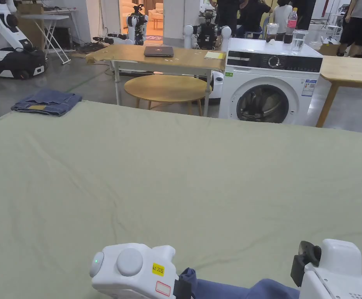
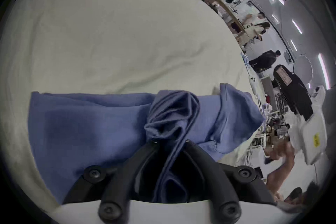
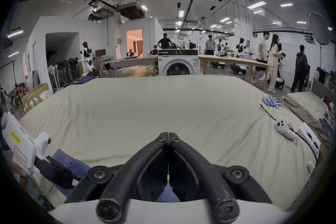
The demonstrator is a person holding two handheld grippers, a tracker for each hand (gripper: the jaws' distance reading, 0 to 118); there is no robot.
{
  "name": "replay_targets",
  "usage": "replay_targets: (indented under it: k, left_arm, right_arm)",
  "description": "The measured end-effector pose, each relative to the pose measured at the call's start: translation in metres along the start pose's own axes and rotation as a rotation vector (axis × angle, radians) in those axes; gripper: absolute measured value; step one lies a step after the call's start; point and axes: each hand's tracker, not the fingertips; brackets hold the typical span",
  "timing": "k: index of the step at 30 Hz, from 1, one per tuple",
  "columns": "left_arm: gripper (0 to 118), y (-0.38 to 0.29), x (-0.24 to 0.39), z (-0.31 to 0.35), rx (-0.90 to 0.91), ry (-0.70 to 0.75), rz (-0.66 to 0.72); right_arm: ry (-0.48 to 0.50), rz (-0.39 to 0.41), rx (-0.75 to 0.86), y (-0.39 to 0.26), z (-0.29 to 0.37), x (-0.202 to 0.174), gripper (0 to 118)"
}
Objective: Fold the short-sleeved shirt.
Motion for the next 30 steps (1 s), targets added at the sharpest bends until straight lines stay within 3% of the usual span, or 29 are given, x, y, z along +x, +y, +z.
replay_targets:
  k: [2,5,12,13,16,24,30]
  left_arm:
    - [18,-0.001,0.0,0.004,-0.007,-0.049,0.035]
    - [43,0.001,0.003,0.02,0.001,-0.128,0.039]
    - [43,0.004,0.007,0.087,0.167,-0.225,0.003]
    - [40,0.005,0.007,0.093,0.181,-0.219,-0.012]
    - [10,0.006,0.006,0.096,0.196,-0.139,-0.048]
    - [3,-0.002,-0.013,0.025,-0.007,0.014,-0.03]
    - [3,-0.012,-0.009,0.004,-0.041,-0.294,0.025]
  right_arm:
    - [-0.002,0.0,-0.002,-0.001,0.0,0.001,0]
    - [-0.001,-0.001,-0.007,-0.002,0.001,0.001,0]
    - [0.005,0.0,-0.005,-0.003,0.002,0.002,0]
    - [0.006,-0.003,-0.005,-0.003,0.002,0.002,0]
    - [0.01,-0.01,-0.008,-0.003,0.002,0.002,0]
    - [0.013,-0.017,-0.014,-0.005,0.0,0.004,0]
    - [0.01,-0.016,-0.02,-0.006,-0.001,0.006,0]
